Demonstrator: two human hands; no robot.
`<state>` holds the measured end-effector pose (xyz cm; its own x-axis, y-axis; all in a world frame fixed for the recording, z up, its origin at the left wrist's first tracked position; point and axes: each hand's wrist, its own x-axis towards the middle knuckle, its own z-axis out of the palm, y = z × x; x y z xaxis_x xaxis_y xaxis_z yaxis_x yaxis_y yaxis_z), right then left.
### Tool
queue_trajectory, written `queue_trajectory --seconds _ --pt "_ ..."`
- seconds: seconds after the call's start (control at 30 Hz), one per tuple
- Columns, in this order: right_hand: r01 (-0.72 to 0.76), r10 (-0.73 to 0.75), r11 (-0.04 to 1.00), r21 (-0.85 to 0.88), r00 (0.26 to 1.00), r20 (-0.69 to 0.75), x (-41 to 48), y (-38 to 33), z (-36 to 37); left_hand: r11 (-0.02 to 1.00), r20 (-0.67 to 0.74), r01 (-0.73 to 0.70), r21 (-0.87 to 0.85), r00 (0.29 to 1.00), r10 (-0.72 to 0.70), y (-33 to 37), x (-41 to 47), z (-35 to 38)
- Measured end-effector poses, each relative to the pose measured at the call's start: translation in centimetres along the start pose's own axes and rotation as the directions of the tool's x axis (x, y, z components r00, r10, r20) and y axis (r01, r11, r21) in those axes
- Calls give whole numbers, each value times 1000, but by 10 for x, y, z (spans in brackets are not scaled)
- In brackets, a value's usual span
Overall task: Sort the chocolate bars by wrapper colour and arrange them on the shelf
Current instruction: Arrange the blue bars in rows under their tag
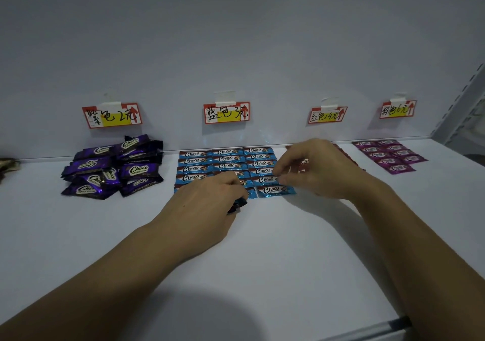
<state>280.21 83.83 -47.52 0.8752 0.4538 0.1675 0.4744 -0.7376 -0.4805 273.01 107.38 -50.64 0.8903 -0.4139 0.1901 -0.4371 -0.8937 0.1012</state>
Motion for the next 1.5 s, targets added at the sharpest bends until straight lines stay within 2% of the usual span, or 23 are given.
queue_trajectory --seconds 0.07,0.13,0.6,0.67,0.7,0.77,0.83,0.9,1.0,1.1,1.17,1.2,1.23,1.3,1.33,1.4,1.43,1.5 --pt "28 -24 999 -38 994 108 -1 1 -1 1000 -6 -2 -2 1000 2 0 0 0" --pt "48 -40 998 -51 988 152 1 4 4 1000 -11 -4 0 1000 4 0 0 0" --pt "85 -83 996 -7 983 162 4 8 11 1000 7 7 12 1000 -7 2 0 -2" --pt "64 -65 998 7 990 124 4 5 10 1000 20 9 13 1000 -9 2 0 -3" --pt "31 -32 999 27 998 60 4 4 9 1000 25 8 12 1000 -8 2 -1 -3" --pt "-81 91 993 89 990 -111 5 6 8 1000 34 8 11 999 -8 2 -1 -3" --pt "-188 200 979 80 958 -207 8 12 9 1000 31 8 15 999 -9 2 -2 -3" --pt "-246 248 969 35 951 -187 10 15 12 1000 25 4 15 1000 -5 2 -2 -3" --pt "-248 247 969 16 959 -139 12 14 19 1000 20 -6 2 1000 6 1 -3 -2" --pt "-253 248 968 -5 955 -164 12 12 21 997 -15 7 -75 1000 -9 -2 -4 0" --pt "-232 225 973 6 939 -261 8 4 20 939 -90 54 -340 992 -89 -3 -5 -4" --pt "-193 194 980 36 926 -322 5 -3 20 847 -85 71 -527 987 -136 -5 -6 -8" --pt "-123 148 988 92 922 -358 2 -13 20 712 -45 82 -698 986 -158 -6 -7 -12" --pt "67 13 964 257 955 -296 0 -36 17 470 49 100 -877 992 -120 -11 -11 -21" --pt "128 -62 933 335 978 -200 0 -49 14 419 69 104 -902 993 -97 -14 -12 -26" --pt "175 -190 906 386 982 1 4 -72 12 394 61 92 -915 994 -90 -21 -14 -35" --pt "188 -222 913 361 973 55 8 -81 12 400 52 89 -912 993 -102 -26 -15 -39" --pt "216 -237 928 303 971 32 17 -94 15 410 57 105 -906 990 -127 -37 -16 -46"
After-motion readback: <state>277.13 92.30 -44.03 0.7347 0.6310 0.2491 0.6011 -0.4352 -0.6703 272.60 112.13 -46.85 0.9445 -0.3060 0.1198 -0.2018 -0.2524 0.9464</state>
